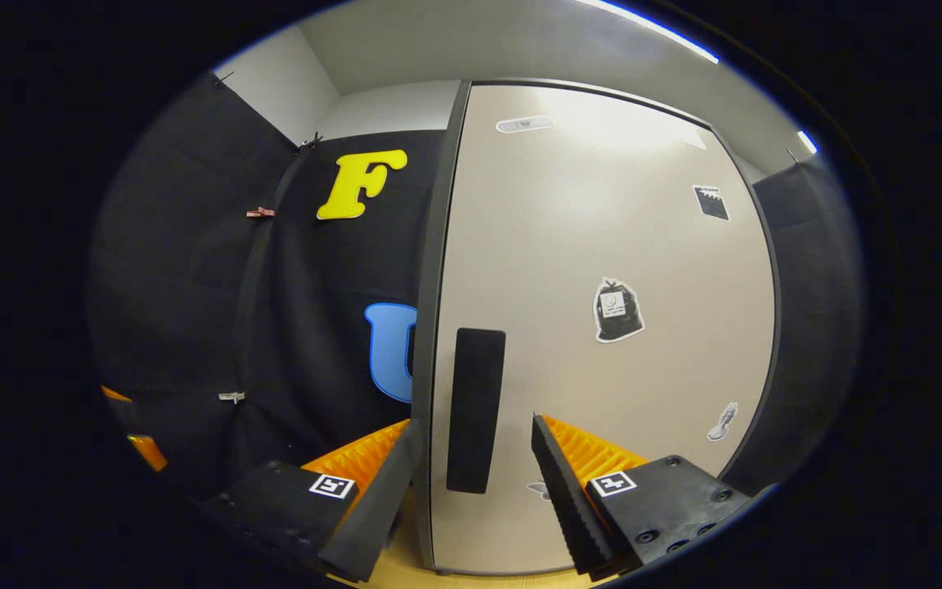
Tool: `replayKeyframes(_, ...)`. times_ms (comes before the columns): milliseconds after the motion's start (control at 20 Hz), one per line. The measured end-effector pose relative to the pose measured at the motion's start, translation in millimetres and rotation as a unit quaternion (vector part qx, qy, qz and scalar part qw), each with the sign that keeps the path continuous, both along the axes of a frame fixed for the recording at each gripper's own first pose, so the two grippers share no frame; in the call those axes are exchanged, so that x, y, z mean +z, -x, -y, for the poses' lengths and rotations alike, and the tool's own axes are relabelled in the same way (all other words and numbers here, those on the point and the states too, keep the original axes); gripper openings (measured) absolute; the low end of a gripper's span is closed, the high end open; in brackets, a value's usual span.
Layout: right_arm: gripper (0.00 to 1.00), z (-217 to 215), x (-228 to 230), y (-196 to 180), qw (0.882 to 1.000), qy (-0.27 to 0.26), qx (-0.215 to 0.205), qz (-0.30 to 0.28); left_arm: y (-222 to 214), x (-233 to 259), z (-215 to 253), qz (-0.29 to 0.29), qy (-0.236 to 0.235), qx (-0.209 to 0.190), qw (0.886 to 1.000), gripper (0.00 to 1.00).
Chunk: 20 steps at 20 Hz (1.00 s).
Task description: Open the cabinet door with the right hand, grasp the bottle in the cabinet with the left hand and place it on the coaster, then close the cabinet door with the right hand.
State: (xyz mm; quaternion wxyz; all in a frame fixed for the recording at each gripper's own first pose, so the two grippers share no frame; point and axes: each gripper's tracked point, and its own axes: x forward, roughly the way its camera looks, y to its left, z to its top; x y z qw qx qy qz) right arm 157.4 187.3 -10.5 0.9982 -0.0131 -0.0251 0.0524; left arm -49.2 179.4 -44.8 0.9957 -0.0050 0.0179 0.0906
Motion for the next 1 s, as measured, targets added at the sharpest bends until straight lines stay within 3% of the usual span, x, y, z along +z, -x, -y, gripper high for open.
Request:
replayKeyframes(300,0.80,-0.7,-8.9,-20.3,1.000,-0.011,-0.026,-0.010,9.6,-6.1,-20.9,-0.006,0.003,0.021,1.000,0.88)
replayKeyframes(450,0.66,3.6,-10.3,-29.3,0.999,-0.023,-0.044,-0.015,11.2,-6.8,-26.3,-0.004,0.004,0.025,1.000,0.88)
replayKeyframes(500,0.55,3.5,-11.9,-32.2,0.999,-0.026,-0.044,-0.018,12.2,-6.4,-27.6,-0.003,0.005,0.025,1.000,0.88)
replayKeyframes(650,0.47,1.7,-10.2,-28.5,0.999,-0.025,-0.042,-0.017,15.5,-5.5,-30.4,-0.002,0.004,0.030,1.000,0.88)
replayKeyframes(700,0.32,2.8,-12.7,-31.4,0.999,-0.021,-0.040,-0.016,14.5,-4.7,-30.8,-0.002,0.003,0.030,1.000,0.88)
replayKeyframes(800,0.24,1.3,-13.8,-29.8,0.999,-0.018,-0.035,-0.022,16.7,-4.5,-31.5,-0.002,0.003,0.030,1.000,0.88)
replayKeyframes(850,0.13,0.4,-12.4,-28.6,0.999,-0.016,-0.030,-0.025,17.5,-5.3,-31.6,-0.003,0.004,0.030,1.000,0.88)
replayKeyframes(1000,0.13,-0.8,-11.4,-16.5,0.999,-0.013,-0.017,-0.029,17.8,-3.0,-30.4,0.000,0.009,0.026,1.000,0.88)
